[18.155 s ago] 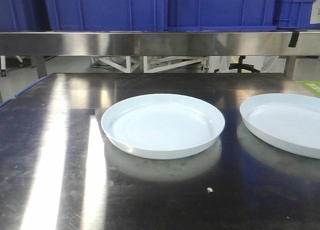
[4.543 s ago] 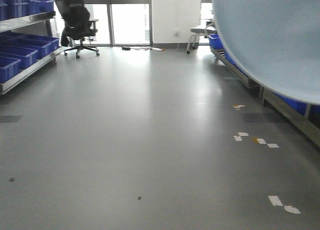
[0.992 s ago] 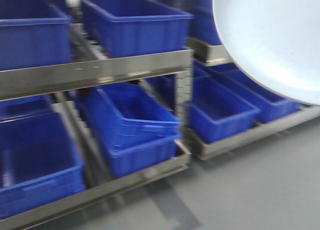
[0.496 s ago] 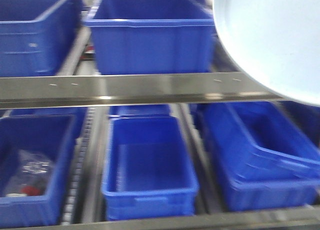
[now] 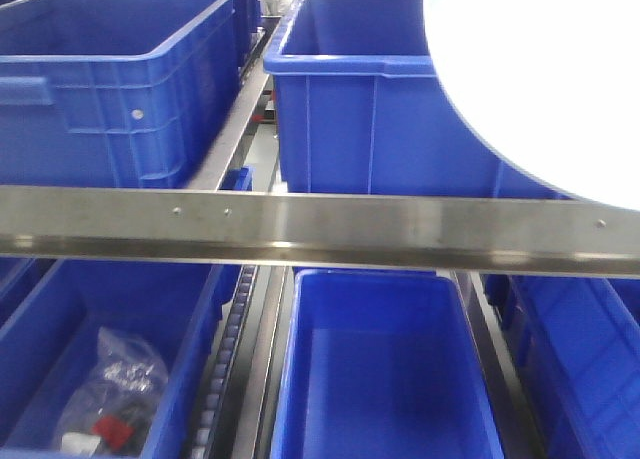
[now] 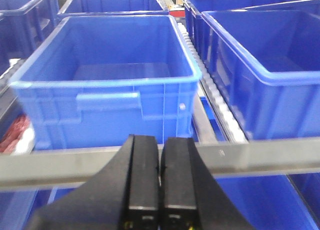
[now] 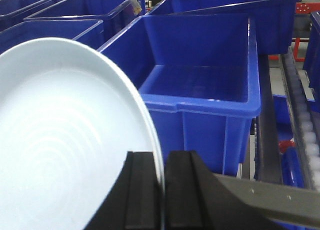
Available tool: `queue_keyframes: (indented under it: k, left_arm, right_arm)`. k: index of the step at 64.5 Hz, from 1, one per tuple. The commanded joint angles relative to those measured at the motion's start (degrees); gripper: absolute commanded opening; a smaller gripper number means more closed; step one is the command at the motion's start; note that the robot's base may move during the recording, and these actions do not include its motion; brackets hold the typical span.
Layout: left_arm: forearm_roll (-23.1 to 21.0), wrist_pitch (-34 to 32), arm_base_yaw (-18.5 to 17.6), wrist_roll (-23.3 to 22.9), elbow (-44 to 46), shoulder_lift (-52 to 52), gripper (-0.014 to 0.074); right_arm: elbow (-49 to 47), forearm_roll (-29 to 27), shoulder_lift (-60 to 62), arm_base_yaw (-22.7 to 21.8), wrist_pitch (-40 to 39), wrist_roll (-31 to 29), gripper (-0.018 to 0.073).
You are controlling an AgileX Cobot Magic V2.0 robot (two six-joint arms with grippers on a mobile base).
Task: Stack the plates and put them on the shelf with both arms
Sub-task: 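Move the held plates over the open blue bin on the shelf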
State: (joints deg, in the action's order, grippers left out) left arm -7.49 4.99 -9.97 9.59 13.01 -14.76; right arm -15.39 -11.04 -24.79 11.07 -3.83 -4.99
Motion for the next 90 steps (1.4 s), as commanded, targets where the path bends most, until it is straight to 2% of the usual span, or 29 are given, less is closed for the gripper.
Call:
queue_keyframes:
  k: [1, 69, 90]
  left_arm:
    - [0.0, -4.5, -0.1, -0.2, 1.9, -0.7, 0.0082]
    - [0.0, -4.5, -0.1, -0.2, 1.9, -0.7, 0.0082]
    - [0.0, -4.5, -0.1, -0.2, 1.9, -0.7, 0.0082]
  right_arm:
    - [-1.9, 0.0, -0.2, -0.4, -5.9, -0.1, 0.0056]
    - [-1.9, 0.0, -0.2, -0.4, -5.9, -0.1, 0.0056]
    - [-2.0, -0.6, -0.7, -0.3, -10.0, 1.0, 0.0056]
